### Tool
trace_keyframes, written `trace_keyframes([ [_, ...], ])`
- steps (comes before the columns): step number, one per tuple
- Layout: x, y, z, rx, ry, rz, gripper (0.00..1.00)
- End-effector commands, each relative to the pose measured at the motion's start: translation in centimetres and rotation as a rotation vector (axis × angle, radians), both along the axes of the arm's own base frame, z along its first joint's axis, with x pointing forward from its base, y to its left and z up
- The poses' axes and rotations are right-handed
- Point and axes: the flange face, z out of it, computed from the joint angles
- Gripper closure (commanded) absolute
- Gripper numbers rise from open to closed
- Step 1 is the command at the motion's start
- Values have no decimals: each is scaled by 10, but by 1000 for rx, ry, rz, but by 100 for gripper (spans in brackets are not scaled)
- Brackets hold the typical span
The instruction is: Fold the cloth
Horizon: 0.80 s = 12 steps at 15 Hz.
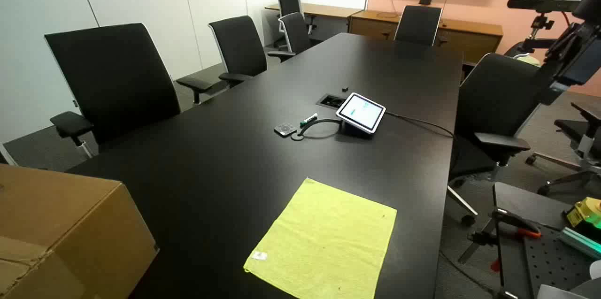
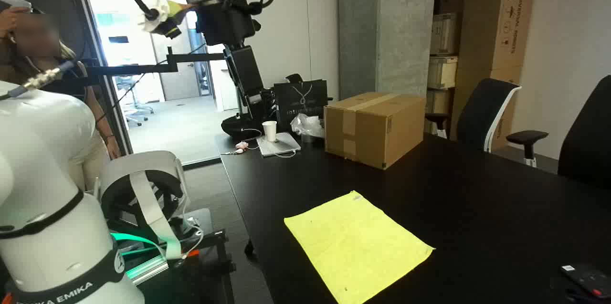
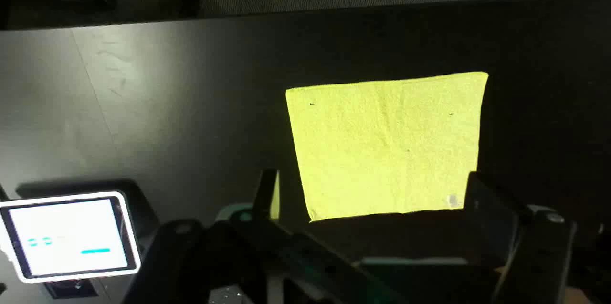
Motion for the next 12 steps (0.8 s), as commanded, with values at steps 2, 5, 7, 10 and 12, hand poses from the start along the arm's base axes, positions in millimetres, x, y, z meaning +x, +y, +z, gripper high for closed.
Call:
trace_keyframes([
  [2, 0, 0, 1, 0, 0, 0, 0],
  [5, 0, 0, 1, 0, -1, 0, 0],
  [7, 0, 0, 1, 0, -1, 0, 0],
  [10, 9, 3, -4, -17, -6, 0, 0],
  [12, 22, 8, -15, -23, -1, 14, 0],
])
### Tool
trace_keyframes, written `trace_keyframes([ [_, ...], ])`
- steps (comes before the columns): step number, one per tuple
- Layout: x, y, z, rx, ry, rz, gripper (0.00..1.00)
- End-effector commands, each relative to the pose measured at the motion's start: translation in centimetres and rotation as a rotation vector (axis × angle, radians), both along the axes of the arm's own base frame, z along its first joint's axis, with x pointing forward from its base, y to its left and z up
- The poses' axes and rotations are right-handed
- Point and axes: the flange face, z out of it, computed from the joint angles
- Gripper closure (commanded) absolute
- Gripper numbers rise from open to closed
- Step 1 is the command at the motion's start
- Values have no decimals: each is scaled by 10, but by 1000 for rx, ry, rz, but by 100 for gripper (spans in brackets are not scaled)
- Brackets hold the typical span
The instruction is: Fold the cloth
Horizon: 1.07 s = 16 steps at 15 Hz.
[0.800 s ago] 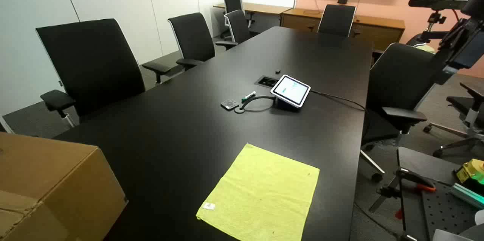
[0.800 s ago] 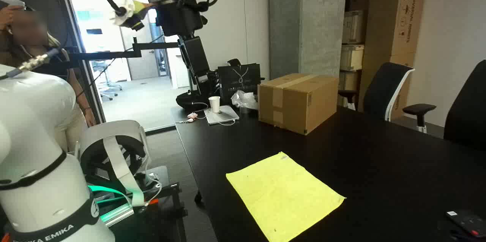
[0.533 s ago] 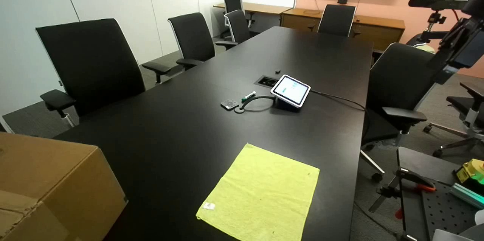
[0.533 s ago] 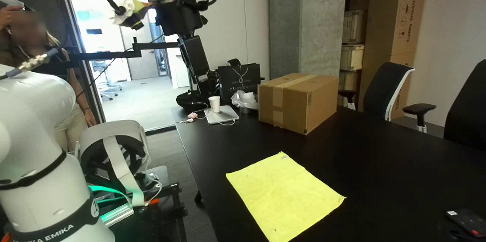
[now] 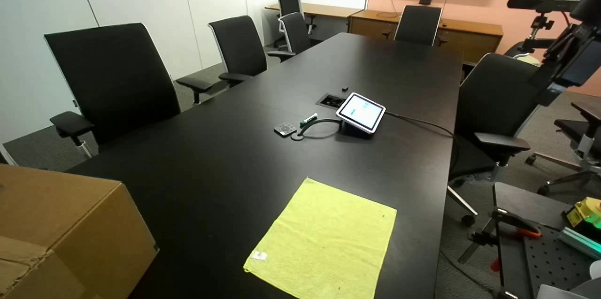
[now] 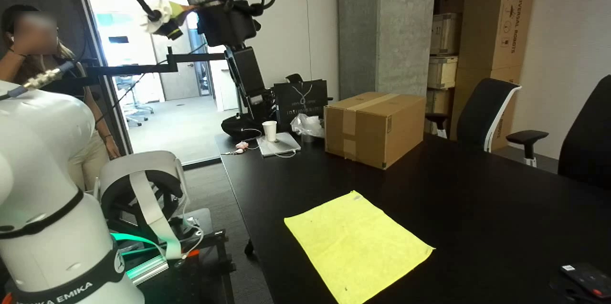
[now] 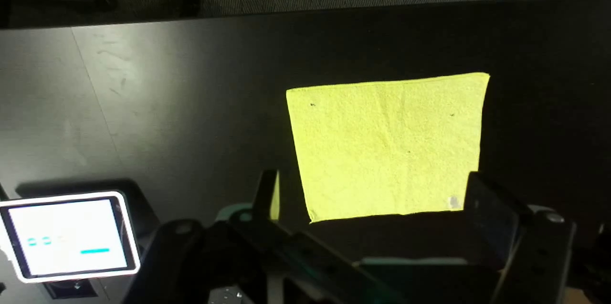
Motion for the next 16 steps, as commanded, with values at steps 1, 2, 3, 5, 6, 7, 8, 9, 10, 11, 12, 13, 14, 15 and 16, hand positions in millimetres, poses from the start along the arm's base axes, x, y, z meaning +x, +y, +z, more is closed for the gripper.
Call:
trace_keyframes([
  [1, 30, 12, -22, -22, -5, 33, 0],
  [2, 41, 16, -33, -26, -10, 41, 0],
  [3, 52, 22, -46, -29, -10, 61, 0],
  [5, 76, 31, -80, -21, -7, 94, 0],
  [6, 86, 34, -94, -21, -5, 104, 0],
  [7, 95, 37, -110, -16, 13, 117, 0],
  [8, 104, 40, -128, -18, 33, 119, 0],
  [9, 112, 42, -146, -14, 64, 124, 0],
  [10, 119, 43, -163, -17, 87, 126, 0],
  [11, 126, 44, -181, -18, 117, 123, 0],
  [12, 132, 45, -198, -8, 145, 134, 0],
  [13, 139, 45, -215, -3, 168, 145, 0],
  [14, 145, 45, -232, 1, 184, 156, 0],
  [15, 152, 46, -249, 5, 200, 166, 0],
  [16, 158, 46, -266, 11, 213, 181, 0],
])
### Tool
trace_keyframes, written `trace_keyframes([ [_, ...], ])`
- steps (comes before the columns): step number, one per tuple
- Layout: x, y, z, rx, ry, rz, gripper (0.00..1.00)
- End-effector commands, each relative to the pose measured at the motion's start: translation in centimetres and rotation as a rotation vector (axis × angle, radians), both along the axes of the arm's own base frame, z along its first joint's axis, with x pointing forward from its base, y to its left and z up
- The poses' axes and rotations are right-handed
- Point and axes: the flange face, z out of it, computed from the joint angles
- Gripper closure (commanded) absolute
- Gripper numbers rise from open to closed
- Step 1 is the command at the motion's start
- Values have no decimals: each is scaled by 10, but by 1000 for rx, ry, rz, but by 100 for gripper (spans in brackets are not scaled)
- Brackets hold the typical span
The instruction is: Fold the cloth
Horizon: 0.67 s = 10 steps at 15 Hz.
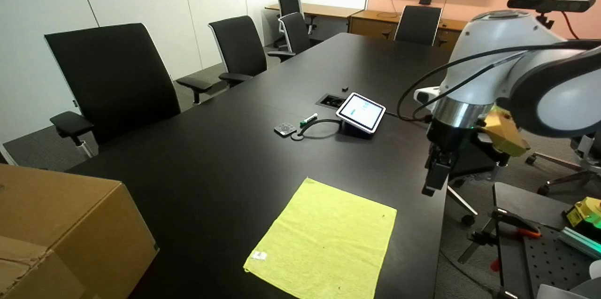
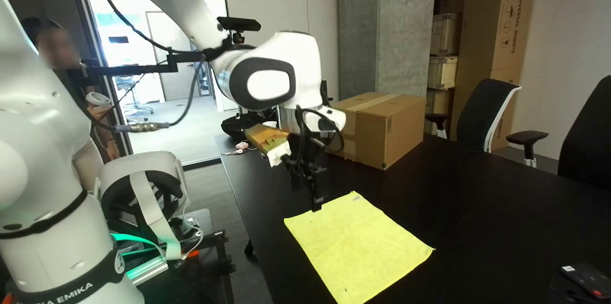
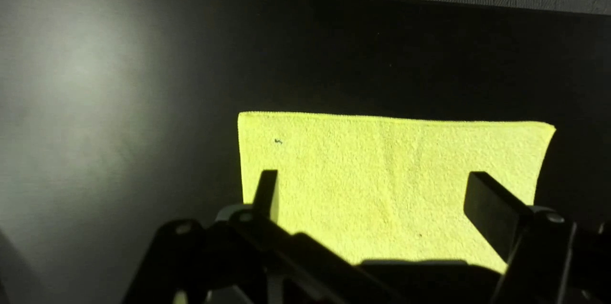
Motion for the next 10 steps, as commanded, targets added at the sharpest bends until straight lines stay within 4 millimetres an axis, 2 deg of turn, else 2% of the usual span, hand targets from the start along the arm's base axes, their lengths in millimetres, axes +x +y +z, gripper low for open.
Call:
trace_keyframes([
  [1, 37, 5, -59, 29, 34, 42, 0],
  [6, 69, 8, -145, 67, 19, 57, 0],
  [10, 82, 1, -197, 104, 5, 57, 0],
])
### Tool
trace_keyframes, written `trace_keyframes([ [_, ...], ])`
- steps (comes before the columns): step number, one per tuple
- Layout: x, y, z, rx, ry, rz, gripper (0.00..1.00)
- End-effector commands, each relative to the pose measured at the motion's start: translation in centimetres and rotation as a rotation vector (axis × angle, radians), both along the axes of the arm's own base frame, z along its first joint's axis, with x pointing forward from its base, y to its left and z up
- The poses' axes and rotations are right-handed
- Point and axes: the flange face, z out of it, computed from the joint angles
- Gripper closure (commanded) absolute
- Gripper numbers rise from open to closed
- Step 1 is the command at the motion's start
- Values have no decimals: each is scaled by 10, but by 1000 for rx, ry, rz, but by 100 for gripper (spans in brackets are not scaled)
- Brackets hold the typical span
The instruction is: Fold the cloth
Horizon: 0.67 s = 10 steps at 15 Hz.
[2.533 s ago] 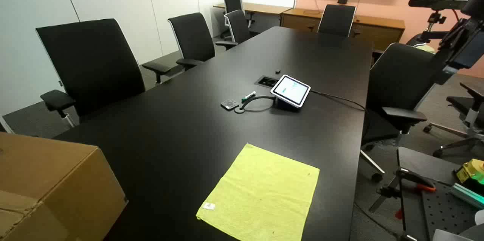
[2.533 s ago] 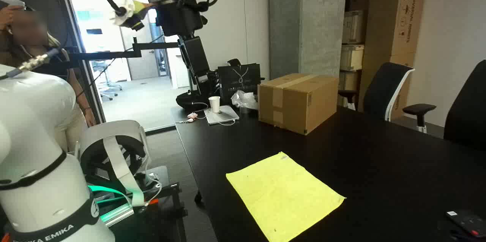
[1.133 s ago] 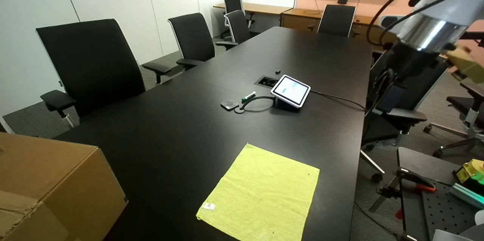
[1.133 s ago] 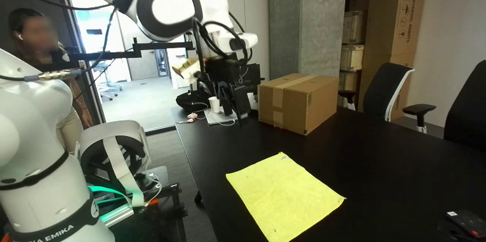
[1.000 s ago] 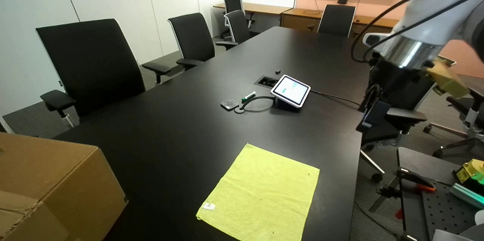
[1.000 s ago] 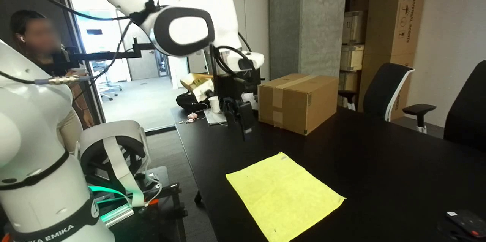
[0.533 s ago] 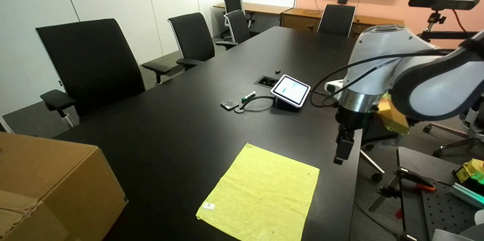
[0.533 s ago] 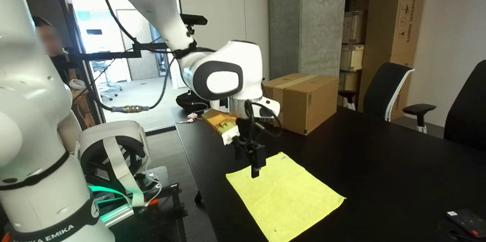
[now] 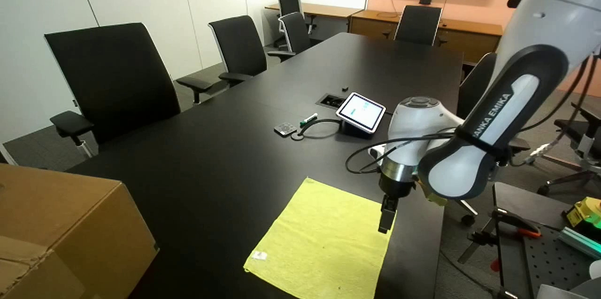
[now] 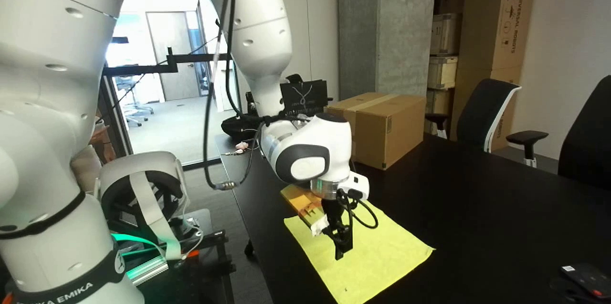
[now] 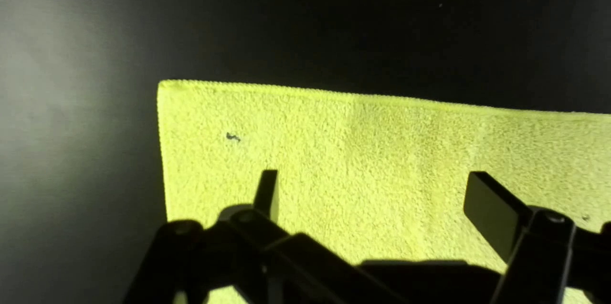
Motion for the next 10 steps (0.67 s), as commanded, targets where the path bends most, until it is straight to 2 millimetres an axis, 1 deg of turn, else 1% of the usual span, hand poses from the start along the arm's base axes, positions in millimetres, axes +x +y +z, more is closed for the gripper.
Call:
trace_keyframes([
  [1, 19, -10, -43, 45, -10, 7, 0],
  [3, 21, -20, -59, 46, 3, 0, 0],
  [5, 21, -33, -69, 46, 7, -6, 0],
  [6, 19, -37, -68, 48, 11, -7, 0],
  [8, 19, -46, -72, 35, 5, -2, 0],
  [10, 20, -51, -75, 26, -7, -5, 0],
])
